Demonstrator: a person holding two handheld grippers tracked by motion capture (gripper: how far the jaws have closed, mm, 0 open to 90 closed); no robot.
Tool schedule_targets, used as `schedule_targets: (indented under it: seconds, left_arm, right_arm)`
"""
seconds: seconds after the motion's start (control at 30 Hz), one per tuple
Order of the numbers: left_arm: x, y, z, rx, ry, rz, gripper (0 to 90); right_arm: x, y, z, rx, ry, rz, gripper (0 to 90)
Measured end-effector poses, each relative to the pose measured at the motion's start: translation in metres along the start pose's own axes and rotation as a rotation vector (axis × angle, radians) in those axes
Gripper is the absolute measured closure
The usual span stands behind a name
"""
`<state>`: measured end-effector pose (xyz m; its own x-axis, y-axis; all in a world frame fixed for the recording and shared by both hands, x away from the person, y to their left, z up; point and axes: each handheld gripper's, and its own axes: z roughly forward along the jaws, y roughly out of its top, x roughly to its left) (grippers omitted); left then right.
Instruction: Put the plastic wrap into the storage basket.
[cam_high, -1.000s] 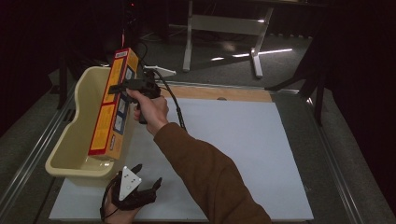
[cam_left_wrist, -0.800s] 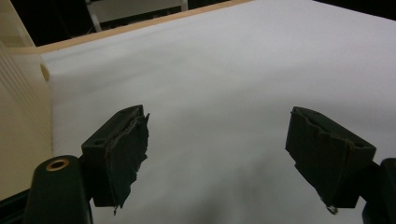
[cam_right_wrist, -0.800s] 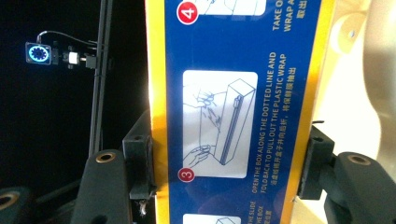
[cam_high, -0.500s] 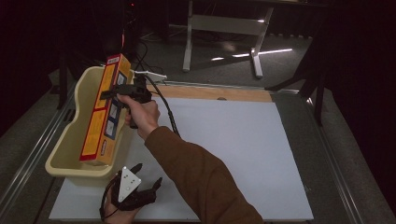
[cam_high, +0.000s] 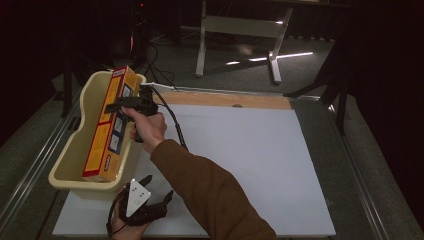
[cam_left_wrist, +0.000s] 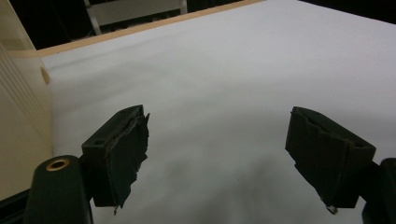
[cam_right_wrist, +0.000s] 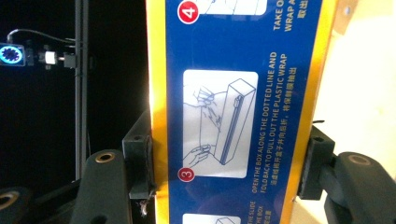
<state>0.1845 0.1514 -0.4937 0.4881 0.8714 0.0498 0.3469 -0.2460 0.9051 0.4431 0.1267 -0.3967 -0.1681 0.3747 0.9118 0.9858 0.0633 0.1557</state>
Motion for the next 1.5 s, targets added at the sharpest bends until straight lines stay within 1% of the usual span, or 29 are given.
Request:
schedule_targets:
  seconds: [0.1, 0.13, 0.17, 0.23, 0.27, 0.3, 0.37, 0.43, 0.53, 0.67, 0.77, 0.87, 1.0, 1.03, 1.13, 1.27, 1.33, 1.37, 1.43, 1.47, 1.5]
  left_arm:
    - [0.000, -0.001, -0.001, 0.000, 0.004, -0.002, 21.1]
    - [0.000, -0.001, -0.001, -0.002, 0.008, -0.003, 21.1]
    - [0.000, -0.001, -0.002, -0.002, 0.009, -0.004, 21.1]
    - [0.000, -0.001, -0.002, -0.002, 0.009, -0.006, 21.2]
    - [0.001, -0.001, -0.002, -0.002, 0.010, -0.007, 21.2]
    - [0.001, -0.001, -0.002, -0.001, 0.009, -0.007, 21.2]
    - [0.001, -0.001, -0.002, 0.001, 0.011, -0.005, 21.2]
    - [0.001, -0.001, -0.002, 0.001, 0.010, -0.005, 21.1]
    - [0.001, -0.001, -0.002, -0.002, 0.008, -0.007, 21.2]
    - [0.001, -0.001, -0.002, -0.003, 0.009, -0.011, 21.1]
    - [0.001, -0.001, -0.002, -0.003, 0.008, -0.006, 21.1]
    - [0.001, -0.001, -0.002, -0.002, 0.009, -0.004, 21.1]
    - [0.000, -0.001, -0.001, 0.001, 0.011, -0.004, 21.1]
    - [0.000, -0.001, -0.001, 0.001, 0.010, -0.005, 21.2]
    - [0.000, -0.001, -0.001, 0.001, 0.011, -0.005, 21.1]
    - [0.001, -0.001, -0.001, 0.003, 0.015, -0.005, 21.1]
    - [0.001, -0.001, -0.001, 0.003, 0.015, -0.005, 21.1]
    - [0.000, -0.001, -0.001, 0.004, 0.015, -0.004, 21.1]
    - [0.000, -0.001, -0.001, 0.004, 0.015, -0.003, 21.1]
    - [0.000, -0.001, -0.001, 0.004, 0.015, -0.003, 21.2]
    - [0.000, -0.001, -0.001, 0.004, 0.013, -0.002, 21.2]
  right_arm:
    - [-0.002, 0.001, 0.001, 0.001, -0.006, 0.009, 38.4]
    - [-0.004, 0.001, 0.003, -0.002, -0.019, 0.022, 38.4]
    - [-0.004, 0.001, 0.003, -0.004, -0.022, 0.026, 38.3]
    - [-0.005, 0.002, 0.004, -0.010, -0.027, 0.023, 38.4]
    - [-0.004, 0.001, 0.005, -0.021, -0.068, -0.001, 38.4]
    - [-0.005, 0.001, 0.006, -0.019, -0.083, -0.012, 38.3]
    - [-0.007, 0.000, 0.007, -0.014, -0.089, 0.003, 38.3]
    - [-0.010, 0.000, 0.010, -0.001, -0.097, 0.037, 38.2]
    - [-0.012, 0.001, 0.012, 0.006, -0.106, 0.048, 38.0]
    - [-0.013, 0.002, 0.014, 0.021, -0.140, 0.057, 37.4]
    - [-0.012, 0.002, 0.013, 0.021, -0.149, 0.056, 36.7]
    - [-0.010, 0.000, 0.013, 0.025, -0.181, 0.040, 35.2]
    - [-0.007, 0.000, 0.012, 0.032, -0.209, 0.032, 32.9]
    - [-0.006, 0.000, 0.011, 0.038, -0.219, 0.018, 32.7]
    - [-0.006, 0.000, 0.010, 0.042, -0.229, 0.018, 32.6]
    - [-0.005, -0.001, 0.009, 0.039, -0.253, 0.005, 31.8]
    - [-0.005, -0.002, 0.008, 0.040, -0.256, 0.000, 31.7]
    - [-0.003, -0.004, 0.008, 0.041, -0.267, -0.013, 32.5]
    - [-0.002, -0.005, 0.007, 0.041, -0.259, -0.013, 36.0]
    - [-0.002, -0.005, 0.007, 0.041, -0.259, -0.013, 36.0]
    - [0.001, -0.006, 0.004, 0.044, -0.218, -0.005, 35.7]
